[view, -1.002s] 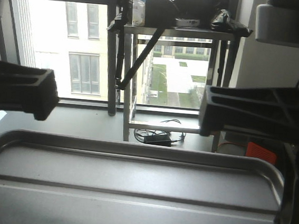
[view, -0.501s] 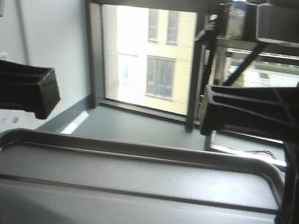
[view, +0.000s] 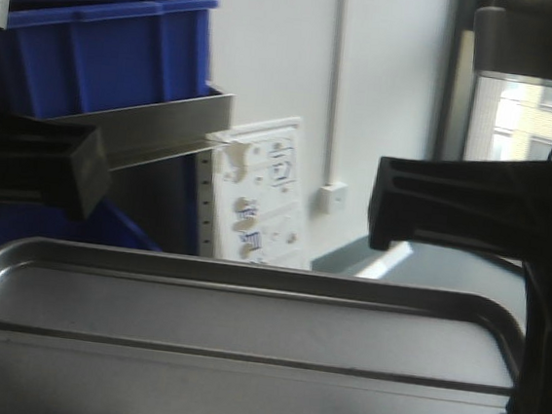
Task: Grab silver tray and stack on right shelf
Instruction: 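Carry the tray with both grippers up to the shelf holding the smaller tray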
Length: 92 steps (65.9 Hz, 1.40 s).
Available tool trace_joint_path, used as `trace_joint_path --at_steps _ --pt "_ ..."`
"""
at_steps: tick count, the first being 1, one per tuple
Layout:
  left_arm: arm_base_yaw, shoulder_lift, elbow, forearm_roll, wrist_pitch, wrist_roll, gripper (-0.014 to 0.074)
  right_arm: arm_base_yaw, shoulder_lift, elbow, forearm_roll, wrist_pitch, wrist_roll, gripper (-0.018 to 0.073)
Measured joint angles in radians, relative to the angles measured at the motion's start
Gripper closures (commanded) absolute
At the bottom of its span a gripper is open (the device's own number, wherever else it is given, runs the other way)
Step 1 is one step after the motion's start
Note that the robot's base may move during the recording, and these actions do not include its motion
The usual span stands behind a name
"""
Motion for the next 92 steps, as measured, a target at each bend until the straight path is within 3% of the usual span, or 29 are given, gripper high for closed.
trace_joint_path --at_steps 92 --pt "0.000 0.000 0.000 0.000 0.003 0.000 0.0697 0.000 0.000 -0.002 0.000 0.000 0.000 0.0508"
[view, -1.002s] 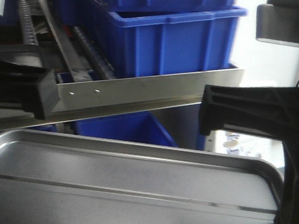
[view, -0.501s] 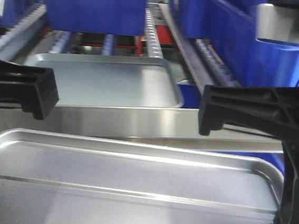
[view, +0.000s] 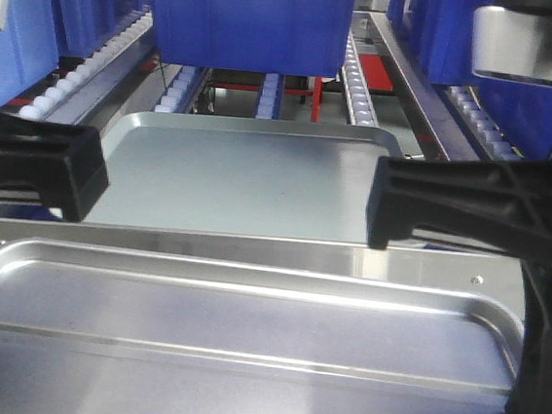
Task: Grab silver tray and stack on right shelf
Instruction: 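Carry the tray with both grippers up to the shelf holding the smaller tray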
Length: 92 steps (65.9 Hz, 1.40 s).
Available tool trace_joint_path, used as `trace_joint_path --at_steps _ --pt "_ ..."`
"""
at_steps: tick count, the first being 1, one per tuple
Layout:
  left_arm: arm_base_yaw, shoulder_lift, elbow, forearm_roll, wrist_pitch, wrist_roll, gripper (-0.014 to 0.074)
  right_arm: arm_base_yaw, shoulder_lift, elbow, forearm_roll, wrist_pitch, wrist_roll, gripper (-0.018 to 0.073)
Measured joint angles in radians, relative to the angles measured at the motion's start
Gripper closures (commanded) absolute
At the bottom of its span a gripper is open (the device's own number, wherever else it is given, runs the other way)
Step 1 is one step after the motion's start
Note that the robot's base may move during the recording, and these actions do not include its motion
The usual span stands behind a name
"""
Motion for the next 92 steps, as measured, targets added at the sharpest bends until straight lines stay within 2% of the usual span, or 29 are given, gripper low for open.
trace_joint_path --at_steps 92 --pt "0.000 0.000 0.000 0.000 0.000 0.000 0.0697 0.000 0.000 0.000 0.000 0.000 0.000 0.0508"
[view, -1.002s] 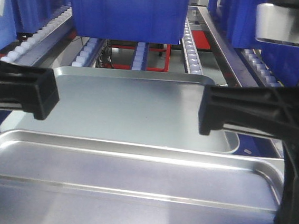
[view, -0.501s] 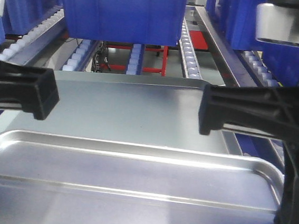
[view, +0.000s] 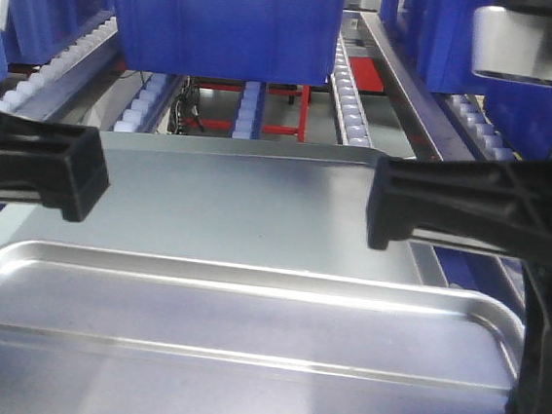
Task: Grab silver tray and stack on right shelf
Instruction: 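Carry the tray with both grippers up to the shelf holding the smaller tray, then lower the held tray with both grippers over the smaller silver tray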
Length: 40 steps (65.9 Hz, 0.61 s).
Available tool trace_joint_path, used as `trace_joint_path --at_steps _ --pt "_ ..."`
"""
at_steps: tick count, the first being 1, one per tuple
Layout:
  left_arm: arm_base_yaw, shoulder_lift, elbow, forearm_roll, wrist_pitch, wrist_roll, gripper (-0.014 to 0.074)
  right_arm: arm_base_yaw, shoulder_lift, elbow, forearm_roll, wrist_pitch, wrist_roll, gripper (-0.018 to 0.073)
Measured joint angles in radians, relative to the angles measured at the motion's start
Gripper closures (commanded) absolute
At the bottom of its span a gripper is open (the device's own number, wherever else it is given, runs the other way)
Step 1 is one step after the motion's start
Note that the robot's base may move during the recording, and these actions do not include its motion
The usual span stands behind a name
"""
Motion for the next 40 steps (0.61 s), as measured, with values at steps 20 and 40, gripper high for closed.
trace_joint_path --at_steps 20,40 --pt "0.000 0.000 0.000 0.000 0.000 0.047 0.0696 0.000 0.000 0.000 0.000 0.000 -0.002 0.0508" --pt "0.197 0.000 -0.023 -0.062 -0.053 0.296 0.0696 -0.047 0.004 -0.057 -0.025 -0.081 -0.206 0.0508"
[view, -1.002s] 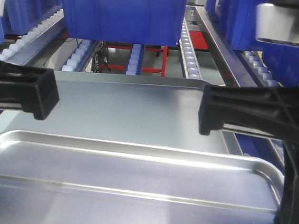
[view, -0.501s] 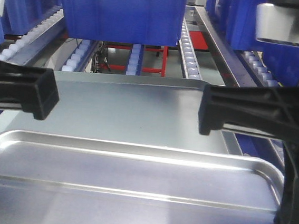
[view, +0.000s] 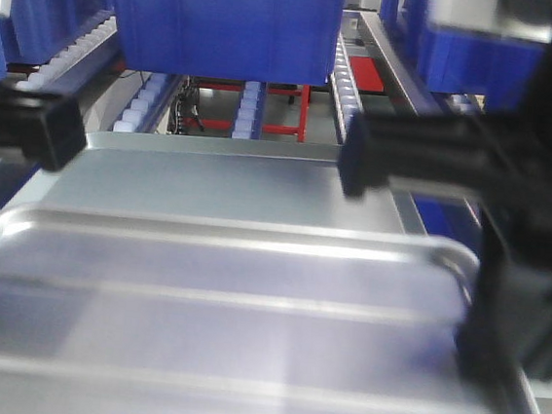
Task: Grab silver tray and stack on right shelf
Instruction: 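Lower the held tray with both grippers over the smaller silver tray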
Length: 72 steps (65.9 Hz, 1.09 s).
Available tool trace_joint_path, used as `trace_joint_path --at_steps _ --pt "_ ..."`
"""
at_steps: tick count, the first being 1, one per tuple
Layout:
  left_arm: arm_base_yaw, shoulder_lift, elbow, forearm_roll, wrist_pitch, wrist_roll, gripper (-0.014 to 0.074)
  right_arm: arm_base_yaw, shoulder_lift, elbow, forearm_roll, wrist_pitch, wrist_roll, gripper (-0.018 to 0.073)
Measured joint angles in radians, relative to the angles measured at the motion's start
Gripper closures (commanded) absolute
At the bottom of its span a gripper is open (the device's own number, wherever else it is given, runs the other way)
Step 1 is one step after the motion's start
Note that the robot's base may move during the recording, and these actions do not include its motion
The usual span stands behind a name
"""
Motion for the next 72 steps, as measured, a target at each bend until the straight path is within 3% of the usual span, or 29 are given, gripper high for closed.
trace_joint_path --at_steps 13,23,40,72 --pt "0.179 0.038 -0.061 -0.072 -0.102 0.264 0.0696 -0.143 0.094 -0.094 -0.005 -0.061 -0.115 0.0508" --pt "0.269 0.121 -0.112 -0.086 -0.180 0.348 0.0696 -0.228 0.206 -0.176 -0.005 -0.123 -0.192 0.0508" --pt "0.359 0.271 -0.141 -0.141 -0.345 0.410 0.0696 -0.324 0.392 -0.322 -0.023 -0.182 -0.271 0.0503" --pt "0.371 0.390 -0.143 -0.120 -0.475 0.409 0.0697 -0.344 0.553 -0.431 -0.049 -0.179 -0.300 0.0503"
